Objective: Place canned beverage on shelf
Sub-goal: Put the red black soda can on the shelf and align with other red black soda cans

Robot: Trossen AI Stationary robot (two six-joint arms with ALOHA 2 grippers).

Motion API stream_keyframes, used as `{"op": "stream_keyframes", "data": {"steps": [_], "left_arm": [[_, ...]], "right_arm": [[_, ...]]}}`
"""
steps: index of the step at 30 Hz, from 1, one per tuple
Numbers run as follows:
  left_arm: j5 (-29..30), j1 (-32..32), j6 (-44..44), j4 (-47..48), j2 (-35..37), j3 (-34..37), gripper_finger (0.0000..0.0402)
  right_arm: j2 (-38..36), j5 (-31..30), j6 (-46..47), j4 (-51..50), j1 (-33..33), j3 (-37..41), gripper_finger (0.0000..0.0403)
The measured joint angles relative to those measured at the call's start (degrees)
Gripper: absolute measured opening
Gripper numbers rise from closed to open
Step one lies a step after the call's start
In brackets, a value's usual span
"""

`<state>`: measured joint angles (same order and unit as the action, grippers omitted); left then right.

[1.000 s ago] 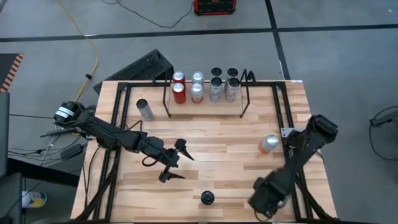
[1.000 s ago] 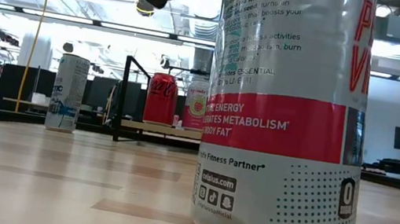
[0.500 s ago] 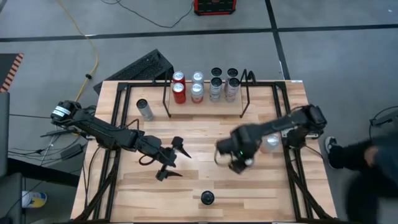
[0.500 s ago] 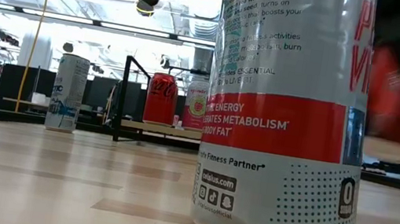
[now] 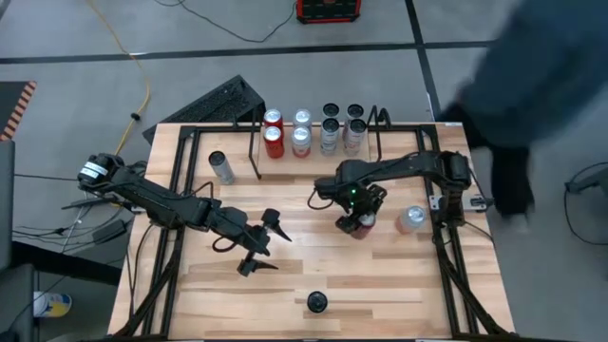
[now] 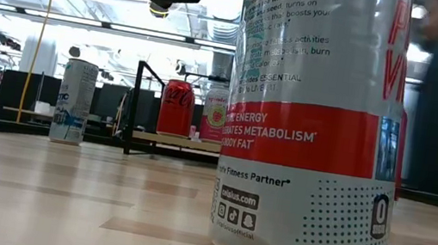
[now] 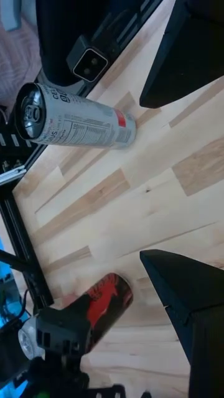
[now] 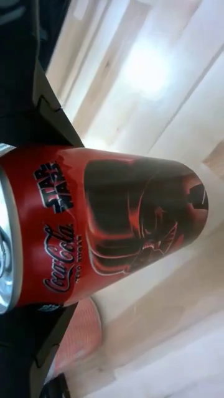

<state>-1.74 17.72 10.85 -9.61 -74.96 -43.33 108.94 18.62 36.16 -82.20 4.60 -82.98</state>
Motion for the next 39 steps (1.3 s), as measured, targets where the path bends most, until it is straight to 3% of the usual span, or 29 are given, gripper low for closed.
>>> {"op": "stream_keyframes", "data": {"steps": [3, 7, 15, 23, 29, 35, 39], "left_arm": [[-0.02, 0.00, -0.26, 0.00, 0.00, 0.00, 0.0377], [0.02, 0.00, -0.83, -0.02, 0.00, 0.00, 0.0377], [0.74, 0.00, -2.57, -0.04, 0.02, 0.00, 0.0377], [0.77, 0.00, -3.59, -0.21, 0.02, 0.00, 0.0377], [0.83, 0.00, -3.27, -0.33, 0.02, 0.00, 0.0377], [0.88, -0.15, -2.38, 0.04, 0.02, 0.00, 0.0377], [0.85, -0.15, -2.30, 0.18, 0.02, 0.00, 0.0377]], "right_arm": [[0.75, 1.04, -1.68, -0.25, 0.05, -0.09, 0.0338], [0.93, -0.15, -2.71, 0.37, 0.01, -0.04, 0.0383], [-2.16, -1.29, -3.05, 0.75, -0.67, 0.02, 0.0346], [-9.65, -7.96, 2.68, 4.25, -1.32, 0.00, 0.0393], [-10.31, -10.02, 0.29, 11.58, -1.60, 0.00, 0.0391], [-13.33, -21.99, 0.59, 8.65, -3.64, 0.02, 0.0391], [-15.32, -32.72, 9.11, 11.74, -8.35, 0.20, 0.0391]]}}
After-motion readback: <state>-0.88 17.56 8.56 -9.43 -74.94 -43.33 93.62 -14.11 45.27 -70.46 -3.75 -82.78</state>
